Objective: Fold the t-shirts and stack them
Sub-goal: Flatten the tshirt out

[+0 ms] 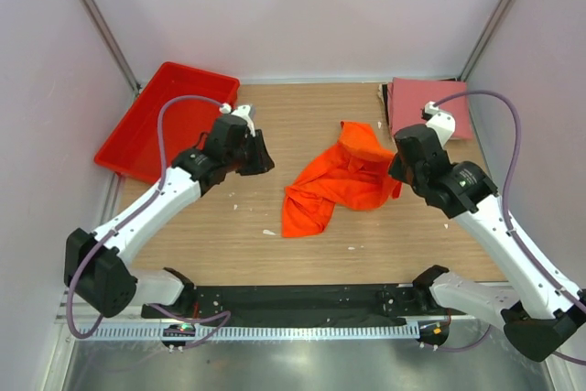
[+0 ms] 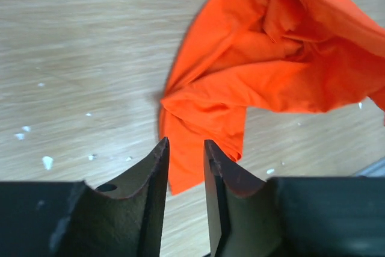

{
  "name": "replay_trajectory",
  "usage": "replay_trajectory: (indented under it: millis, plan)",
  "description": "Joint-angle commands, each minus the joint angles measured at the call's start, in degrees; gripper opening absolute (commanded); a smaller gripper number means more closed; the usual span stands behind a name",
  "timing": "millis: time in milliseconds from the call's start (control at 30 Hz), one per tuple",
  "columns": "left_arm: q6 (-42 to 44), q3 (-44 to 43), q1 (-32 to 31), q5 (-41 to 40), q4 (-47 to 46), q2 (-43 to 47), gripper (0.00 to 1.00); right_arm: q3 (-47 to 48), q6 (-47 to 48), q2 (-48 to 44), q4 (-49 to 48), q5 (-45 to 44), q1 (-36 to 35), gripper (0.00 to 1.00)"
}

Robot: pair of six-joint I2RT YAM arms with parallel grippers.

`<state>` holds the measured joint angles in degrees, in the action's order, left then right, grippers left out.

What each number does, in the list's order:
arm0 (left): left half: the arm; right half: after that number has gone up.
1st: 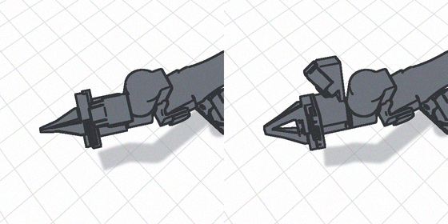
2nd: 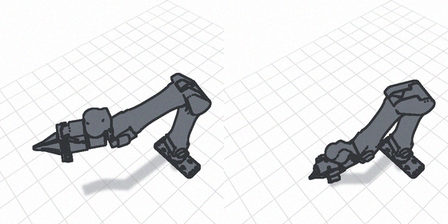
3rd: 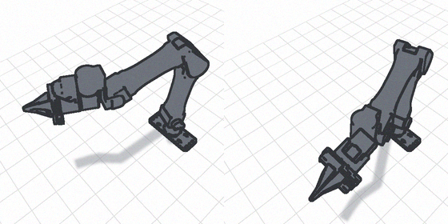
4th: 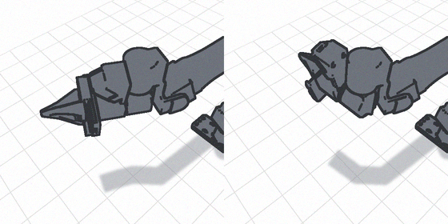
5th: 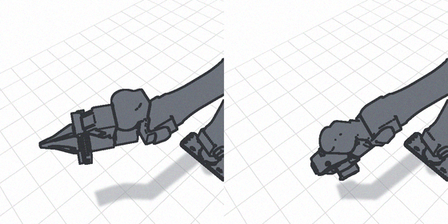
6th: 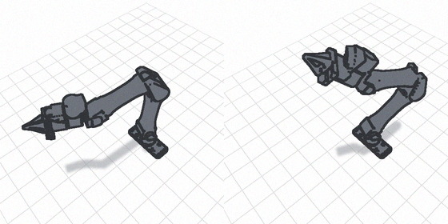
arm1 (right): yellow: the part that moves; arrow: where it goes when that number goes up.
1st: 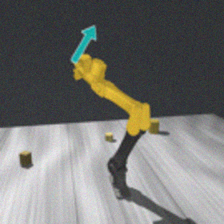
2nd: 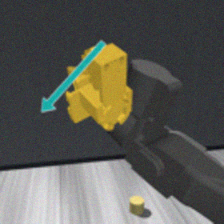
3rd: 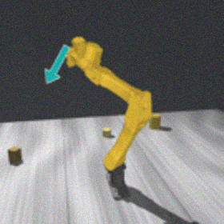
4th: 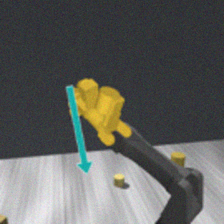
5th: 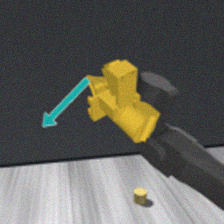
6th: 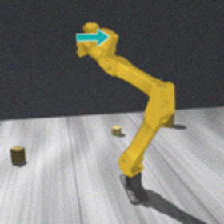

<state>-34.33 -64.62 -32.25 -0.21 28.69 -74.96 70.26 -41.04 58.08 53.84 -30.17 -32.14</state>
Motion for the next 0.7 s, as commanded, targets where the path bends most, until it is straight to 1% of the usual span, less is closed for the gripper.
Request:
replay_trajectory:
  millis: [0, 33, 100, 133, 233, 400, 600, 667]
  plan:
    - [-0.82, 1.78, -0.27, 8.37, -4.5, -2.29, 0.32, -2.48, 1.57, -0.42, 1.53, 2.31, -0.12, 0.01]
    - [-1.7, 1.78, -0.36, 9.34, -4.6, -4.3, 0.36, -3.1, 1.57, -0.86, 1.44, 2.23, -0.12, 0.01]
    - [-1.71, 1.87, -1.05, 11.01, -4.08, -6.33, 0.42, -4.25, 1.84, -2.0, 1.53, 1.26, -0.03, 0.01]
    - [-1.71, 2.13, -1.41, 10.67, -3.99, -7.12, 0.47, -4.51, 2.1, -2.45, 1.61, 1.08, 0.15, 0.01]
    - [-1.18, 4.41, -2.2, 8.64, -5.39, -9.85, 0.53, -4.69, 2.8, -3.06, 1.26, 1.78, 0.41, 0.01]
    - [1.1, 6.79, -2.29, 9.96, -12.5, -13.98, 0.56, -4.78, 3.07, -3.42, -0.22, 3.8, 0.59, 0.01]
    - [5.48, 4.07, -2.29, 10.14, -14.53, -21.7, 0.56, -5.57, 2.63, -3.68, -1.28, 5.3, 0.5, 0.01]
    - [6.98, 2.84, -2.2, 9.97, -14.62, -23.03, 0.55, -5.66, 2.45, -3.77, -1.37, 5.74, 0.59, 0.01]
